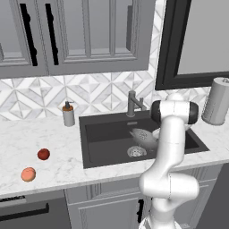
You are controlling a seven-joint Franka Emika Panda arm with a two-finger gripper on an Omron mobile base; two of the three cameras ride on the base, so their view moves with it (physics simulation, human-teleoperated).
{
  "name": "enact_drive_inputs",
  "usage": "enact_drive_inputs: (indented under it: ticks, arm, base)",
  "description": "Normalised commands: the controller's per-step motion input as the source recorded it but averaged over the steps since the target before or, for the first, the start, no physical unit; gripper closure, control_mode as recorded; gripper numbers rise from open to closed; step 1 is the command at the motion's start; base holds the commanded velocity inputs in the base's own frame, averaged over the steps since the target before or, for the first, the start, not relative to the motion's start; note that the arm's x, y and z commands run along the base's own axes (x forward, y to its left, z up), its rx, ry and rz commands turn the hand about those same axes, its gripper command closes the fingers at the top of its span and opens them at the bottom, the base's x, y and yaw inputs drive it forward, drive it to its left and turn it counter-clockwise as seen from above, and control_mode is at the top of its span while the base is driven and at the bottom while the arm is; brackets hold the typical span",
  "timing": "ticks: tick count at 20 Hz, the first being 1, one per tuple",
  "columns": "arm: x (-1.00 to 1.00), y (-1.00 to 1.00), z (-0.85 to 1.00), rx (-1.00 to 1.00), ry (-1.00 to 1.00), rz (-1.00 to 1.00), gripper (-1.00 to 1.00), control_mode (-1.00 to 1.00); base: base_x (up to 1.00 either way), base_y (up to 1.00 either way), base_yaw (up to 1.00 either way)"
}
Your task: Put the colander in the sink, put the peach, apple in the colander, and turn on the sink faucet and pour water over the colander.
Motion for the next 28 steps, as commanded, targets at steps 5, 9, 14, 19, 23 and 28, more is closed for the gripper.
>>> enact_drive_inputs:
  ticks: [5,9,14,19,23,28]
  arm:
    - [-0.19,0.14,0.0,0.0,-0.13,0.0,-1.0,-1.0]
    - [-0.09,0.01,0.01,0.02,-0.04,0.0,-1.0,-1.0]
    - [-0.24,0.0,0.3,0.07,-0.05,0.01,-1.0,-1.0]
    - [-0.4,0.0,0.8,0.08,-0.01,0.14,-1.0,-1.0]
    - [-0.33,0.0,1.0,0.03,0.0,0.17,-1.0,-1.0]
    - [-0.78,0.06,0.96,0.0,-0.05,0.1,-1.0,-1.0]
  base:
    - [0.0,0.0,0.0]
    - [0.0,0.0,0.0]
    - [0.0,0.0,0.0]
    - [0.0,0.0,0.0]
    - [0.0,0.0,0.0]
    - [0.0,0.0,0.0]
